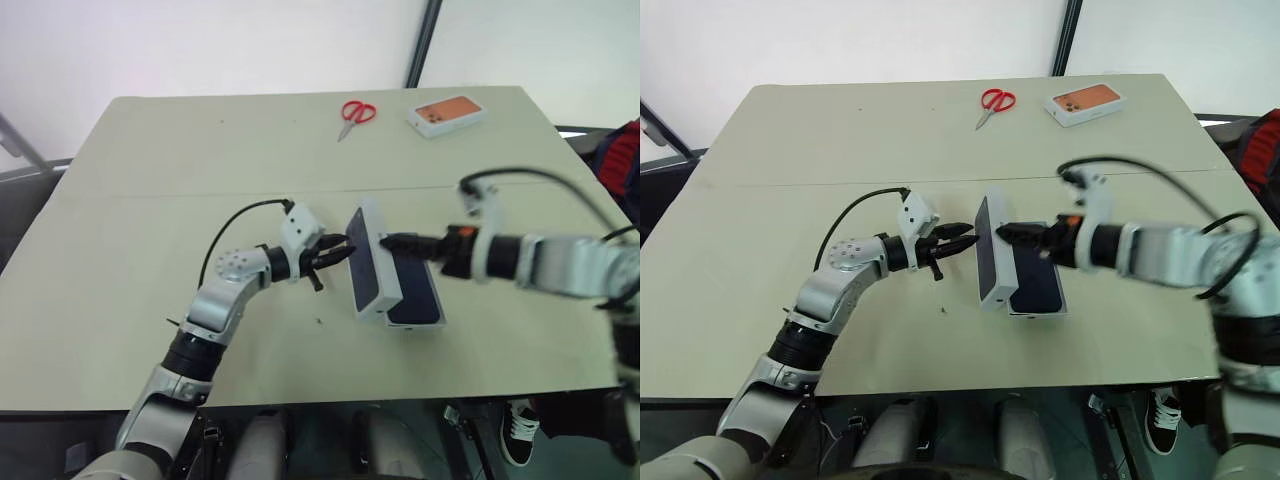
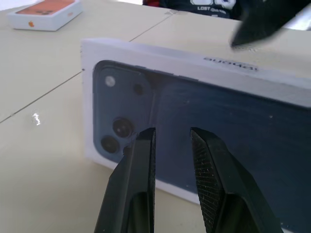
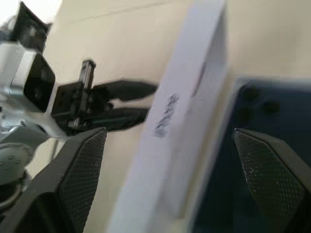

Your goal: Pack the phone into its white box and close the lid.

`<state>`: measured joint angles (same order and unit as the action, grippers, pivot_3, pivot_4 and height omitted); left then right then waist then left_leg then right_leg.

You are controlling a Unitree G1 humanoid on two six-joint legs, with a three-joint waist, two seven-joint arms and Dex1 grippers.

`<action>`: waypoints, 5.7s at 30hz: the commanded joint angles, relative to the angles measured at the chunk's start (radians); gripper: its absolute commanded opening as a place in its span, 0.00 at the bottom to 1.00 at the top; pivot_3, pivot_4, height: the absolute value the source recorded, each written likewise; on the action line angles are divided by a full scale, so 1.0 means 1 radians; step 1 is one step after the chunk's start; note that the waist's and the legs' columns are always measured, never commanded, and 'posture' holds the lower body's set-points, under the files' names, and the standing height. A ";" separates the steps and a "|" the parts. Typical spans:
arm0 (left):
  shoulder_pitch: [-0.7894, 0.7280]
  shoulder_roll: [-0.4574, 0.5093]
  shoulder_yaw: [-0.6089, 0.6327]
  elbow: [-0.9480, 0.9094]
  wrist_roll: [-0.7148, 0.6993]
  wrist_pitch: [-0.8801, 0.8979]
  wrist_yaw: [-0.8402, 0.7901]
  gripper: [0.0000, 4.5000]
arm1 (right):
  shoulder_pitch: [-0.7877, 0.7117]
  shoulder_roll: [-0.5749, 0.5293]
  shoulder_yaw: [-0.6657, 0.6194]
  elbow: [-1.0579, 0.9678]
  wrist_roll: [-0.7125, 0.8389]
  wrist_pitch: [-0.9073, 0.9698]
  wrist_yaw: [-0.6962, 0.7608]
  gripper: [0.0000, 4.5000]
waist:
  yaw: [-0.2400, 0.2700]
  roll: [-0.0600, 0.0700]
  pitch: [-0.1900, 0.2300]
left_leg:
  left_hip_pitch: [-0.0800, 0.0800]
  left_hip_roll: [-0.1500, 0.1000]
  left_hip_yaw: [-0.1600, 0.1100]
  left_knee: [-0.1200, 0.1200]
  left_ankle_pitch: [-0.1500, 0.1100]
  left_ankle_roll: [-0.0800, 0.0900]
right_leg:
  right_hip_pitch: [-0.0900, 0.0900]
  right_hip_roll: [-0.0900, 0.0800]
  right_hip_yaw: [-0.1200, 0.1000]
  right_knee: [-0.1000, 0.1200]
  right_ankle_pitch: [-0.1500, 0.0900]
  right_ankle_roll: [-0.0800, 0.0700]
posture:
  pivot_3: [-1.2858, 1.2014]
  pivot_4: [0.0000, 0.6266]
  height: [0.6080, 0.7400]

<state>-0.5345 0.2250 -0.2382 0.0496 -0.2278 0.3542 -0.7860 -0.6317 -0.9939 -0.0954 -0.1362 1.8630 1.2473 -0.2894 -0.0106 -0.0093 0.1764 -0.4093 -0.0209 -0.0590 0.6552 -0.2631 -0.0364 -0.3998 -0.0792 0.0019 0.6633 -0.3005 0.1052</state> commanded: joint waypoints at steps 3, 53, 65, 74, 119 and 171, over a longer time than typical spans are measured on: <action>-0.037 -0.069 -0.085 -0.013 0.021 -0.013 -0.009 0.26 | -0.044 -0.097 0.070 0.000 -0.398 0.004 0.289 0.99 | 0.004 0.000 0.000 | 0.000 0.000 0.000 0.001 0.000 0.000 | 0.001 -0.001 0.000 0.000 0.000 0.000 | 0.52 0.24 1.00; -0.062 0.005 -0.148 -0.201 0.019 0.376 0.047 0.26 | 0.199 -0.091 0.287 -0.335 -1.559 -0.389 1.091 0.01 | 0.001 0.000 0.000 | 0.000 -0.001 -0.001 0.003 -0.001 0.001 | 0.001 -0.001 0.000 0.001 0.000 0.000 | 0.52 0.24 1.00; -0.072 -0.018 -0.183 -0.213 0.017 0.385 0.019 0.26 | 0.276 -0.095 0.230 -0.340 -1.595 -0.378 1.096 0.01 | 0.002 0.000 0.000 | 0.000 -0.001 -0.001 0.003 -0.001 0.001 | 0.001 -0.001 0.000 0.001 0.000 0.000 | 0.52 0.24 1.00; -0.084 -0.040 -0.184 -0.171 0.033 0.373 0.029 0.26 | 0.293 -0.085 0.216 -0.325 -1.620 -0.382 1.095 0.01 | 0.003 0.001 0.000 | 0.000 -0.001 -0.001 0.004 -0.001 0.001 | 0.001 -0.001 0.000 0.001 0.000 0.000 | 0.52 0.24 1.00; -0.066 -0.038 -0.162 -0.165 0.027 0.392 0.041 0.26 | 0.297 -0.020 0.218 -0.301 -1.695 -0.386 1.124 0.01 | 0.002 0.001 0.000 | 0.000 -0.001 -0.001 0.005 -0.001 0.001 | 0.002 -0.001 0.000 0.001 0.000 0.000 | 0.52 0.24 1.00; -0.354 -0.177 -0.165 0.367 0.159 0.303 0.132 0.26 | 0.620 -0.041 0.044 -0.432 -1.590 -0.413 1.145 0.01 | 0.024 -0.001 -0.001 | 0.002 -0.005 -0.001 0.008 -0.003 0.004 | 0.005 -0.002 -0.001 0.001 -0.001 0.001 | 0.52 0.24 1.00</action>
<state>-0.8854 0.0496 -0.3783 0.3823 -0.0992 0.6626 -0.6514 -0.0363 -1.0376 -0.0653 -0.5686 0.2968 0.8196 0.8741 0.0130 -0.0101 0.1756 -0.4066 -0.0258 -0.0605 0.6635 -0.2659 -0.0322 -0.3929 -0.0810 0.0007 0.6636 -0.3011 0.1065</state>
